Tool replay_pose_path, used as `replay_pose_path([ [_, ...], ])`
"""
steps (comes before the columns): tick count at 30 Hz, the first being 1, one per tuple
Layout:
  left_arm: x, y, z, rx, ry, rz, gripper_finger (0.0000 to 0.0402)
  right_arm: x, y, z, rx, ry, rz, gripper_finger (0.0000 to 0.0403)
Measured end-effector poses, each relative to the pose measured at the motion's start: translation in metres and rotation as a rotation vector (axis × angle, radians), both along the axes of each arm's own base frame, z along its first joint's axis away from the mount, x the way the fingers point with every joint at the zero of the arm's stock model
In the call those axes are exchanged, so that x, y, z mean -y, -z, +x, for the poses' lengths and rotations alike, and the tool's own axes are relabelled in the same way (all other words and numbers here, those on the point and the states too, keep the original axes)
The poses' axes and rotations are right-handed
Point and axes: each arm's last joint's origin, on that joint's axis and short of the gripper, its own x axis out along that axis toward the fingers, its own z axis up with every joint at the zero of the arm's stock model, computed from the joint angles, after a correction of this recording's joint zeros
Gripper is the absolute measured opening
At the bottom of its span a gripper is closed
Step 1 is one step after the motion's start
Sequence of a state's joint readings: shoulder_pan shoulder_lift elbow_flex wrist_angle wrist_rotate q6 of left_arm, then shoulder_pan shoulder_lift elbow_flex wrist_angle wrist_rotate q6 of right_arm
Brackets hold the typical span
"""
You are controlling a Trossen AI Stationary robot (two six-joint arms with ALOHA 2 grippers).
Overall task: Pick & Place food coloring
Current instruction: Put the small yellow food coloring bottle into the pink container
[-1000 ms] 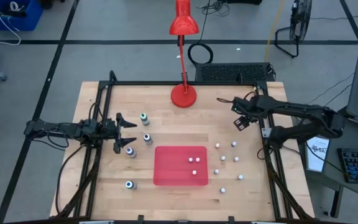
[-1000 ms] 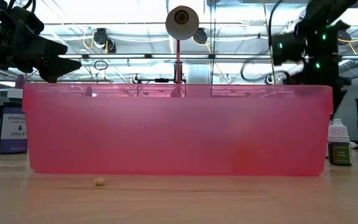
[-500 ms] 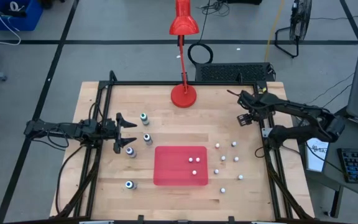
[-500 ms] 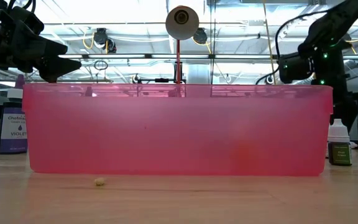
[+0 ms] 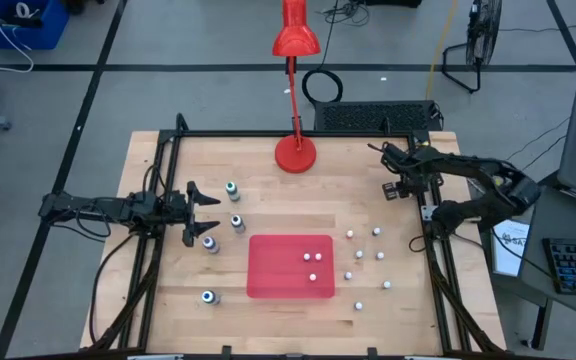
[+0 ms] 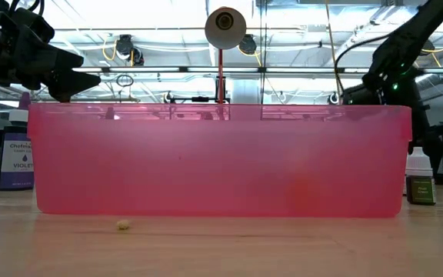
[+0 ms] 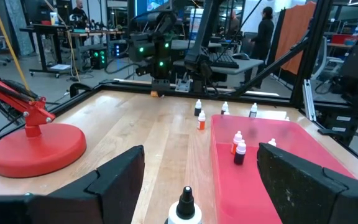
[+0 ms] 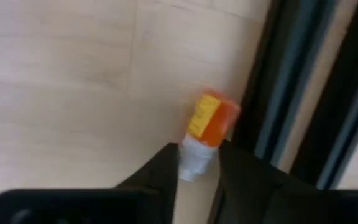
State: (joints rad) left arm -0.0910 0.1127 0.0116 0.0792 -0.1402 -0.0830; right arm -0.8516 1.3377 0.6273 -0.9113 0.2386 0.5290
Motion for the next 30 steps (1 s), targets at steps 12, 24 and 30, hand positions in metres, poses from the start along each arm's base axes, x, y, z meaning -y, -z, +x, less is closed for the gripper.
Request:
replay_pose_path([
  [12,0.000,0.000,0.000,-0.001,0.000,0.000,0.0305,0.004,0.013,0.007,-0.055,-0.127,0.045,0.0042],
  [24,0.000,0.000,0.000,0.000,0.001,0.000,0.0306,-0.015,-0.029,0.032,0.329,-0.336,-0.202,0.0042],
  [30,0.000,0.000,0.000,0.000,0.001,0.000,0.0305,-0.042,-0.056,0.054,0.589,-0.498,-0.341,0.0041],
])
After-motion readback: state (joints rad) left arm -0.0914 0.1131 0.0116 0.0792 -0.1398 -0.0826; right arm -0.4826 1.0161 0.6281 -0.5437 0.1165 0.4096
